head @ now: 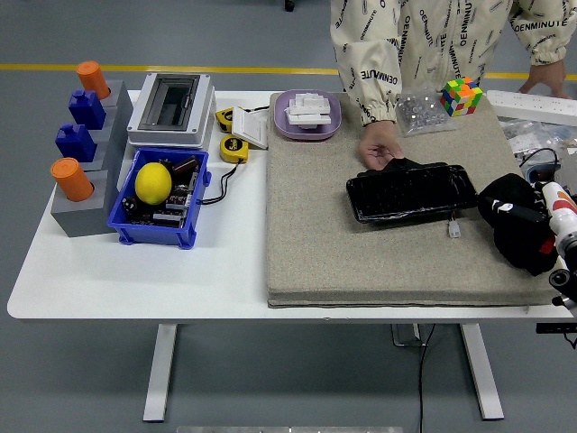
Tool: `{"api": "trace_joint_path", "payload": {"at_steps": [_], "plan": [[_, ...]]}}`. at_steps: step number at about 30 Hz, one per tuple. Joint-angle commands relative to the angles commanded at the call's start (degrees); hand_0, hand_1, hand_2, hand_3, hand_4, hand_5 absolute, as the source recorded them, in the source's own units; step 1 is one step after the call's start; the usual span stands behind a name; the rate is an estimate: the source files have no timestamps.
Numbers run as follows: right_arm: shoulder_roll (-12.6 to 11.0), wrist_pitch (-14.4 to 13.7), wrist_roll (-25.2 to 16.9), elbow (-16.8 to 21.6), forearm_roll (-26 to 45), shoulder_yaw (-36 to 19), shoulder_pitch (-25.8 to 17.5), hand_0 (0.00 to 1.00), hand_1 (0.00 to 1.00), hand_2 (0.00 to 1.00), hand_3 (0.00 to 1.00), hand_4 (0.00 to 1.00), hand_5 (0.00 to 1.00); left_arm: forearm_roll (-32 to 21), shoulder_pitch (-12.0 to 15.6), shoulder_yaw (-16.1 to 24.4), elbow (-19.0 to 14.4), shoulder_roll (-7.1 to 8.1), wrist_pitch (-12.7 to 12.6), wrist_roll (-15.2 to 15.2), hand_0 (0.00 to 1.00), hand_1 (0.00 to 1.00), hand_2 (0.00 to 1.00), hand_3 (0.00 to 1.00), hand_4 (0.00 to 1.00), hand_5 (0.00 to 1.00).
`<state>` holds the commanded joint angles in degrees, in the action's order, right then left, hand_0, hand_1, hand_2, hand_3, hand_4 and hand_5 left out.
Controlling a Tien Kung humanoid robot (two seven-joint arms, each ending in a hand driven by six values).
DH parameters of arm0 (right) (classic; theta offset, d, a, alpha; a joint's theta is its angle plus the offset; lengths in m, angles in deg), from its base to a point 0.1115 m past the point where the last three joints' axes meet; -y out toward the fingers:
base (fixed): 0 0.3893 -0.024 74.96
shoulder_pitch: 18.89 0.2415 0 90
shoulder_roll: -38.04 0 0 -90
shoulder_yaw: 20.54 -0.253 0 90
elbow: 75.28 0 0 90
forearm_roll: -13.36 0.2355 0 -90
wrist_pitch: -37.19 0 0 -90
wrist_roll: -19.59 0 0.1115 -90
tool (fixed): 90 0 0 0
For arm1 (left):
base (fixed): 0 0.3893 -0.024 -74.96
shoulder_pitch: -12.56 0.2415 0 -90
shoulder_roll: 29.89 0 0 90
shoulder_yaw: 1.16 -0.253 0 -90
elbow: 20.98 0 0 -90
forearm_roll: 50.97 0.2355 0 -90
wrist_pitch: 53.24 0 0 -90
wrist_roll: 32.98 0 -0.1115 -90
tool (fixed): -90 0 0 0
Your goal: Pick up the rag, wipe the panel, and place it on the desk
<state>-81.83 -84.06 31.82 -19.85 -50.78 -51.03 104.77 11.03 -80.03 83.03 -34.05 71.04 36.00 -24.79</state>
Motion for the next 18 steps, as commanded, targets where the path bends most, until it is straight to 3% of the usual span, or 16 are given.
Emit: {"api": "trace_joint_path", "payload": {"at_steps": [4,5,16,18], "plan": [[-0.17,0.84,0.29,-0.19,-0.36,-0.40,-0.03,0.703,0.657,0.706,0.669,0.998,0.496,-0.01,0.03,0.08,0.01,-0.04,0.00,0.00,0.609,0.641,0.655,0.561,0.628,0.440],[-0.21,1.07,0.35,-0.20,-0.43,-0.48,-0.08,0.742,0.697,0.747,0.737,0.998,0.518,-0.03,0.03,0.06,0.02,-0.04,0.01,0.01,0.609,0.641,0.655,0.562,0.628,0.441],[-0.62,2.70,0.53,-0.21,-0.85,-1.40,-0.69,0.767,0.732,0.780,0.773,0.998,0.530,0.02,0.11,0.18,0.04,-0.05,0.01,0.01,0.609,0.641,0.654,0.562,0.628,0.442],[-0.69,2.53,0.38,-0.14,-1.03,-1.53,-0.66,0.804,0.765,0.825,0.818,0.998,0.543,0.06,0.14,0.15,0.05,-0.03,0.00,0.00,0.609,0.642,0.655,0.560,0.628,0.440]]}}
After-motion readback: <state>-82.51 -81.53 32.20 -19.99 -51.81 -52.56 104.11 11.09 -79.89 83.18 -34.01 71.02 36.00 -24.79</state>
